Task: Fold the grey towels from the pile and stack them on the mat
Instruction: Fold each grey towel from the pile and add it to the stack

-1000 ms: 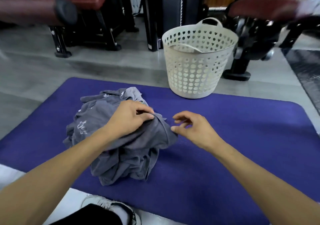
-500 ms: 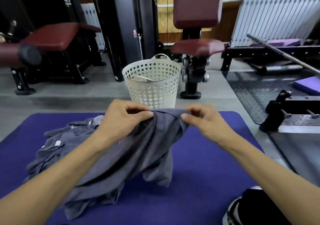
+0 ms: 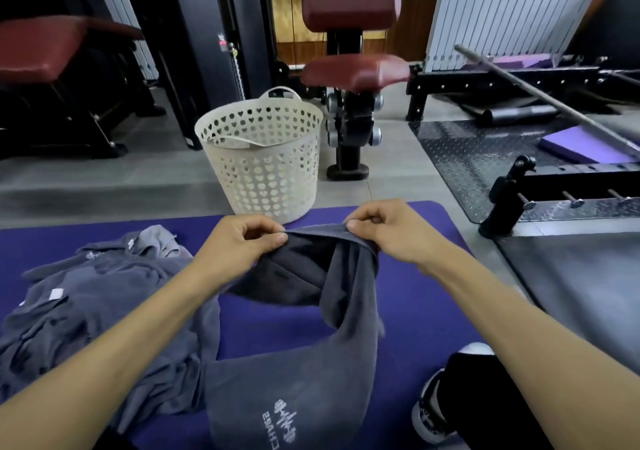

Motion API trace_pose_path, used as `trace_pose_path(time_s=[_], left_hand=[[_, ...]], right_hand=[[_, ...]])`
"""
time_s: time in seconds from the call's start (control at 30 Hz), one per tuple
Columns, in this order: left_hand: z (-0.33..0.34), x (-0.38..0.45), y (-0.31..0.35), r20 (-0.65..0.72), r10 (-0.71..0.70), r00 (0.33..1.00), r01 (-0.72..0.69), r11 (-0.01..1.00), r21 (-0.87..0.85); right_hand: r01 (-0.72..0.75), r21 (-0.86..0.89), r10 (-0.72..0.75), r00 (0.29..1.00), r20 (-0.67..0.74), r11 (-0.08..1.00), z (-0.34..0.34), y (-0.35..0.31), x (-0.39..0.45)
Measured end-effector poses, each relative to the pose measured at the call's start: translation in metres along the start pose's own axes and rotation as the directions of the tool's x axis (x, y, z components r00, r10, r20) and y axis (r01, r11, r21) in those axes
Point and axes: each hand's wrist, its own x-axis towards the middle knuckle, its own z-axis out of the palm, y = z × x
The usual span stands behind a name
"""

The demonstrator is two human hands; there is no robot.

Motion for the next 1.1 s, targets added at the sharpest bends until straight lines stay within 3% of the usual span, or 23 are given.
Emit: trace_pose_path(time_s=[0.23, 0.33, 0.47, 0.63, 0.73, 0.93, 1.1], left_hand=[[0.018, 0.013, -0.047, 0.269, -0.055, 0.962, -0.005, 0.976, 0.219], [0.026, 0.017, -0.051, 0.286, -0.104, 0.953, 0.030, 0.967, 0.252], [0.024, 0.027, -0.023, 0.258, -0.286, 0.923, 0.327, 0.936, -0.130], [0.026, 0.022, -0.001, 0.250, -0.411, 0.877, 0.479, 0.790, -0.383], [0.031, 0.014, 0.004, 0.251, -0.430, 0.867, 0.498, 0.729, -0.470], [0.033, 0.003, 0.012, 0.107, -0.427, 0.898, 0.385, 0.641, -0.664], [0.030, -0.009, 0.014, 0.072, -0.412, 0.908, 0.354, 0.668, -0.655]], right_hand=[[-0.010, 0.046, 0.008, 0.999, 0.045, 0.999, 0.006, 0.010, 0.010], [-0.033, 0.014, 0.033, 0.999, 0.012, 0.999, 0.007, 0.018, 0.013], [-0.071, -0.083, 0.064, 0.994, -0.087, 0.994, 0.002, 0.032, 0.014], [-0.070, 0.022, 0.070, 0.997, -0.030, 0.997, 0.001, 0.032, 0.002], [-0.002, 0.055, 0.001, 1.000, 0.009, 0.998, 0.011, 0.024, -0.007], [0.041, 0.036, -0.044, 0.994, 0.101, 0.999, 0.041, 0.017, -0.019], [0.055, 0.007, -0.056, 0.997, 0.055, 0.998, 0.052, 0.017, -0.014]])
